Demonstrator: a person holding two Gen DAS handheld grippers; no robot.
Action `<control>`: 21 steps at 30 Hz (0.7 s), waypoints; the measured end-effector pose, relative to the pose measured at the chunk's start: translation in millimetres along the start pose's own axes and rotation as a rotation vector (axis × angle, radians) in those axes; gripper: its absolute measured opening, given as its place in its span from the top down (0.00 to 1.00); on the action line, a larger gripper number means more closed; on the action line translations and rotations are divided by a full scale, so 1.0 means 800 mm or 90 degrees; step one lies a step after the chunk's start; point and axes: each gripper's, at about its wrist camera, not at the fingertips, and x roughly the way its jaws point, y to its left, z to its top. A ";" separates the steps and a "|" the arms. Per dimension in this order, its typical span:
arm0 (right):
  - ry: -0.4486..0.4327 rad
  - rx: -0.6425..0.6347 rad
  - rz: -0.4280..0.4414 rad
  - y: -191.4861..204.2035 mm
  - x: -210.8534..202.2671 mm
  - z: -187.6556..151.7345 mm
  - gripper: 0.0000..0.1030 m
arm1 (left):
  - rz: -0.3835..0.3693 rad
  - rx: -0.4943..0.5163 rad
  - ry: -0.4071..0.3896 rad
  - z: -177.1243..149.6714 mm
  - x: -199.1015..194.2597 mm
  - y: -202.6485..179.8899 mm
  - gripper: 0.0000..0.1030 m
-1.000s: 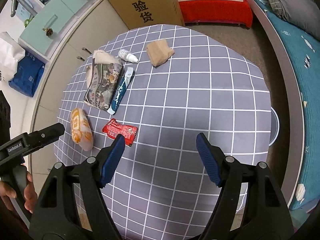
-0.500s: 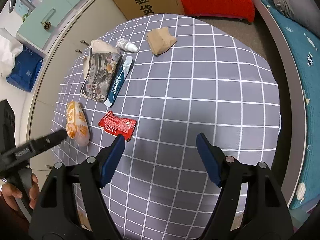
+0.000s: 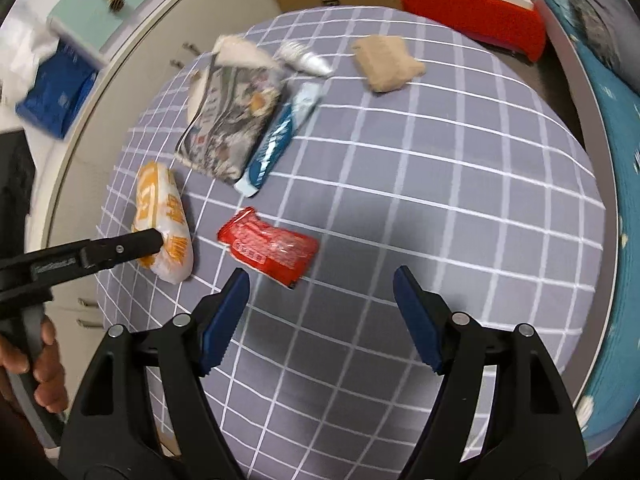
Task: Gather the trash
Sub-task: 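Grasp the orange-white plastic bag with the left gripper while the right grasps the red wrapper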
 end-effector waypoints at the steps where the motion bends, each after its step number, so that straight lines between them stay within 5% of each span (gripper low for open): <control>1: 0.002 -0.015 -0.006 0.007 0.004 0.002 0.29 | 0.001 0.006 -0.003 -0.002 -0.002 0.000 0.79; 13: 0.026 -0.187 -0.038 0.076 0.057 0.020 0.29 | -0.003 0.033 -0.021 -0.020 -0.035 0.007 0.80; 16: 0.024 -0.218 -0.060 0.081 0.060 0.019 0.56 | -0.009 0.049 -0.023 -0.022 -0.039 0.000 0.80; 21: 0.035 -0.213 -0.027 0.062 0.051 0.013 0.67 | -0.026 0.076 -0.020 -0.024 -0.035 -0.033 0.80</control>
